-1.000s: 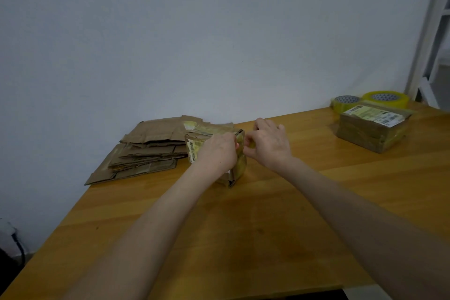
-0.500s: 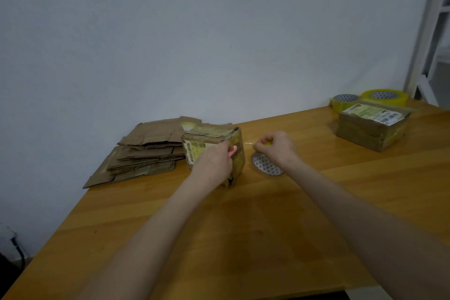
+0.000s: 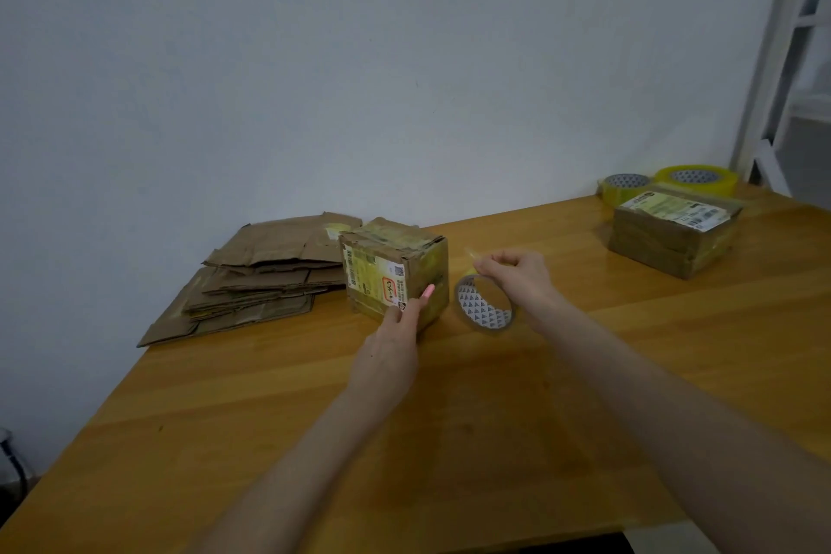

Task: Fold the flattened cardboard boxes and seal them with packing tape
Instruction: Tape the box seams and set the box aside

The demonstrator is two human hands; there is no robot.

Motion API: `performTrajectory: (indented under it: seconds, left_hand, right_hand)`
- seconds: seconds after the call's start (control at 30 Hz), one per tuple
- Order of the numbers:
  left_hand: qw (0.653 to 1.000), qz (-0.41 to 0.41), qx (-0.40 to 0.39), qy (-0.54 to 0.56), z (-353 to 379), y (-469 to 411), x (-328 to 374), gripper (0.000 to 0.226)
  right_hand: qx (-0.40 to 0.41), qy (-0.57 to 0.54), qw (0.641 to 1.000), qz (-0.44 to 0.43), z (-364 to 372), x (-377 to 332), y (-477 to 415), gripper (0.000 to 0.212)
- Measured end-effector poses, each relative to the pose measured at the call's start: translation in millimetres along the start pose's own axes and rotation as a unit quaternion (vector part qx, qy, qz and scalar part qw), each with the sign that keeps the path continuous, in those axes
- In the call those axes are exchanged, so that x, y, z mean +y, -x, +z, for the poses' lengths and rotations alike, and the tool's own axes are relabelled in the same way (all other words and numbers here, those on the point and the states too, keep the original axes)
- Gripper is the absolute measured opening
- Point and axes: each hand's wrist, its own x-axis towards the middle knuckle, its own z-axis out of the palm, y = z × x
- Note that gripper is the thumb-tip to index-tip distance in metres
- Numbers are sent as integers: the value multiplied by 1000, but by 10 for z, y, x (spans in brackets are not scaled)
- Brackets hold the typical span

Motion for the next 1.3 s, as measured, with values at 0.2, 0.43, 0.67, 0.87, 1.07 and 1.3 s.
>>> performTrajectory:
  seconds: [0.2,0.43,0.67,0.87,1.07,1.3]
  left_hand:
    - [987,72,130,67,-118,16,-114,34]
    - [1000,26,-2,-16,-52,107,-149,36]
    - [994,51,-20,-93,-65,-3,147,29]
    - [987,81,127,60,-591,-625,858,25]
    - [991,30,17,129,-371,-906,1164,24]
    - [978,-10,9,210,-209,-974,1330,18]
  right_hand:
    - [-5,-7,1000,1,47,-14,-49,20]
    - [-15,5,1000,-2,108,-18,-48,21]
    - [57,131,987,-71,-49,39,11,12]
    - [118,220,951,-184,-295,52,81,10]
    - [130,243,930,-243,-564,40,157,17]
    - [121,176,961,-176,-812,44,140,33]
